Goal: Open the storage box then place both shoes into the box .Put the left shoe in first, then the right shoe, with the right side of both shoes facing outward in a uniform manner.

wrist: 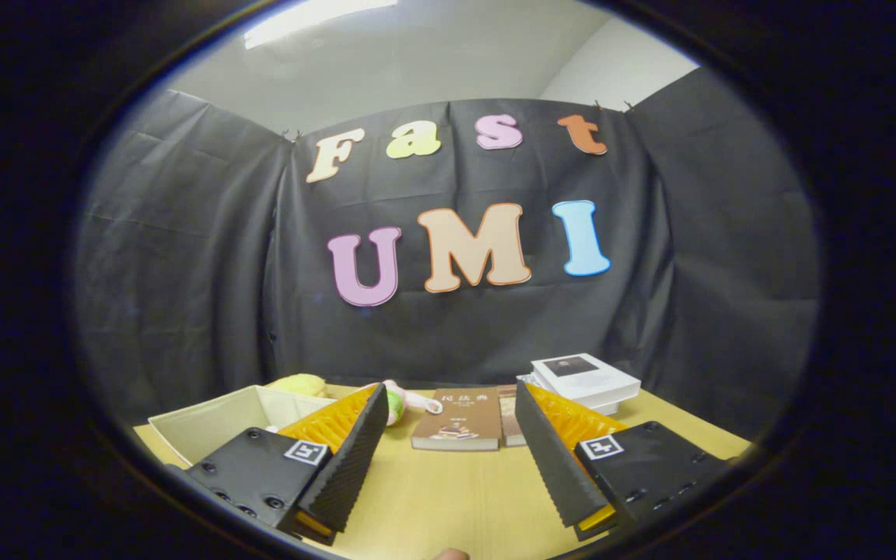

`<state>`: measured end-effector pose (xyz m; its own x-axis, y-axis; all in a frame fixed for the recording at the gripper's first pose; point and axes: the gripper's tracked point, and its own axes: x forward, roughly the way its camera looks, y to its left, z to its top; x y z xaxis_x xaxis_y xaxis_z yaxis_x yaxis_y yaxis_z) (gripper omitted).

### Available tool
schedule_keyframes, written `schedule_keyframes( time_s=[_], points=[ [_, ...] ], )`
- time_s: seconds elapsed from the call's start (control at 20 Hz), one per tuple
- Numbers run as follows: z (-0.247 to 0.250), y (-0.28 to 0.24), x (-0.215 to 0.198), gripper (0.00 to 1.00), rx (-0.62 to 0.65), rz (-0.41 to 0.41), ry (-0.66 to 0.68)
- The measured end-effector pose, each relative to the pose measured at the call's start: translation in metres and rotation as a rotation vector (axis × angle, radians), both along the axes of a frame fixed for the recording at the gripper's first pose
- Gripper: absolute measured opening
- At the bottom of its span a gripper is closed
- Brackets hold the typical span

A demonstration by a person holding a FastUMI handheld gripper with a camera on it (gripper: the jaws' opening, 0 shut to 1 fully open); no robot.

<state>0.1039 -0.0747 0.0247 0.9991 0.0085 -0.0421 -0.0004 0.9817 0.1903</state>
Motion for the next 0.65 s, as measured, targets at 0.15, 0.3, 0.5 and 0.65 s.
schedule_keyframes(
  time_s=[0.15,0.3,0.5,0.65],
  points=[
    [-0.006,-0.021,-0.012,1.00,-0.012,-0.007,-0.073],
    [-0.017,-0.036,-0.025,1.00,-0.039,-0.005,-0.095],
    [-0.024,-0.035,-0.039,1.00,-0.007,0.024,-0.126],
    [-0.027,-0.041,-0.046,1.00,0.007,0.024,-0.158]
  ],
)
